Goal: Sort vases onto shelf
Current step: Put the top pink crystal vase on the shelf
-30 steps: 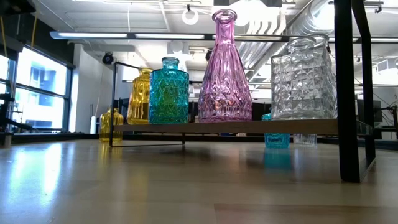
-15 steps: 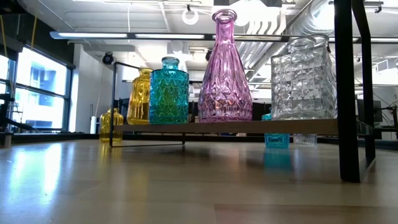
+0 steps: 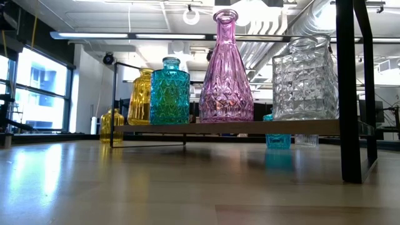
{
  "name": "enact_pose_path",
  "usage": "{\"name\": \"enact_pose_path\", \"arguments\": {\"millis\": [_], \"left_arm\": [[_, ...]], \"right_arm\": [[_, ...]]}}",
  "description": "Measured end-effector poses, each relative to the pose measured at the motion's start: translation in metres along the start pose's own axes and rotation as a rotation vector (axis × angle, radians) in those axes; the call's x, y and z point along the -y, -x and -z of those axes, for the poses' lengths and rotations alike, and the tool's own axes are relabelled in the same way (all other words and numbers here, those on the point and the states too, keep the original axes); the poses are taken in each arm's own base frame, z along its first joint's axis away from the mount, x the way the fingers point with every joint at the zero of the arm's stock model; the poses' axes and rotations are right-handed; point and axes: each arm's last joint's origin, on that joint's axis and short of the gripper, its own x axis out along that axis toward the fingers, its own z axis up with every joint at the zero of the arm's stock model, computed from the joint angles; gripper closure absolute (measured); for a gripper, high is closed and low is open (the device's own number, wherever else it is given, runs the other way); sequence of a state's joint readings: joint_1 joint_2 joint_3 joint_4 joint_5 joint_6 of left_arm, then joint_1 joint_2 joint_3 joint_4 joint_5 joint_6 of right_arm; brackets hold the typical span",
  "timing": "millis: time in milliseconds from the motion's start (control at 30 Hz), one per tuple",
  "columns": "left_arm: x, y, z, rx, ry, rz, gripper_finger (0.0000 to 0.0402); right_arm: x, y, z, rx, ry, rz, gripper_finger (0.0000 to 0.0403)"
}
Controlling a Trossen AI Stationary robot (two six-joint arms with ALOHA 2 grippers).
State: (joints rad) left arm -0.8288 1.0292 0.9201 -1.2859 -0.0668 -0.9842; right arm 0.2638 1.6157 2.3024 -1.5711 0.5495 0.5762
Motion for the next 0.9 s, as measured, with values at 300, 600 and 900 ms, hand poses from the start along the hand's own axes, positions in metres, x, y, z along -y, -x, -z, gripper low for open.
{"name": "enact_pose_path", "arguments": {"millis": [300, 600, 900], "left_arm": [[-0.003, -0.010, 0.003, 0.002, -0.008, -0.039, 0.0156], [0.002, -0.026, 0.002, 0.011, -0.037, 0.037, 0.0156], [0.003, -0.027, 0.003, -0.012, -0.055, 0.057, 0.0235]], "right_arm": [[0.000, 0.000, 0.000, 0.000, -0.016, 0.000, 0.0403], [0.000, 0.000, 0.000, 0.000, -0.018, 0.000, 0.0403], [0.000, 0.000, 0.000, 0.013, -0.010, 0.019, 0.0403]]}}
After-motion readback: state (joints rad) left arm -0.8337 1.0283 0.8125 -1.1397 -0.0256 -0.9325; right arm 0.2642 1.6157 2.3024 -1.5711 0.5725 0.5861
